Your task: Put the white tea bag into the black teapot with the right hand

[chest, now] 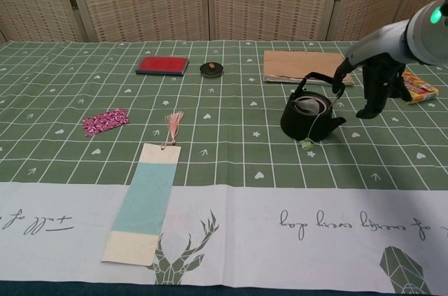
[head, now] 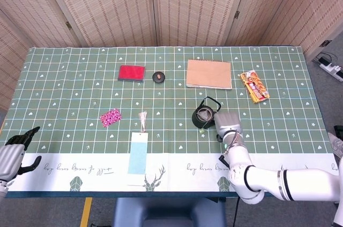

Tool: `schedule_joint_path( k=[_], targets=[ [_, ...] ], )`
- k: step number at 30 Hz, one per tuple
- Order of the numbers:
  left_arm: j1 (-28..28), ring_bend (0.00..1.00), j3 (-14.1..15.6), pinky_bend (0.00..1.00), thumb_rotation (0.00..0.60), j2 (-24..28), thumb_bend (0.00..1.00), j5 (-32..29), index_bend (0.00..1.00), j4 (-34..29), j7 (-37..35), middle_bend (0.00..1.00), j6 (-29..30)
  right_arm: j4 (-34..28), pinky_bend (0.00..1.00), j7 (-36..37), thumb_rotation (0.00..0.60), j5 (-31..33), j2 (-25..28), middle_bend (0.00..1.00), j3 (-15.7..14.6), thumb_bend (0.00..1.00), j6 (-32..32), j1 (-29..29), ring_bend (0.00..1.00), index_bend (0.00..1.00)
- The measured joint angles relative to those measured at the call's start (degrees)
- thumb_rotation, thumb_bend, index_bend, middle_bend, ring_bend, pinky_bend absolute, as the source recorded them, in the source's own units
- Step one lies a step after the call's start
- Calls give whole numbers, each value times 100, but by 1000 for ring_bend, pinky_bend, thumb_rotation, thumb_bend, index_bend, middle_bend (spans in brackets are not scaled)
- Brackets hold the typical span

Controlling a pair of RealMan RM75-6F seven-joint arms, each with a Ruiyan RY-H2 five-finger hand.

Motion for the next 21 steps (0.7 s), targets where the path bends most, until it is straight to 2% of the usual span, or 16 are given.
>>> schedule_joint_path(
  k=[21],
  targets=[
    [13,186,-44,162,600,52,378,-103,4,33,-150,106,-15,1512,599,-30,600,102,-827,906,-394,422,-824,487,734,157]
  ],
)
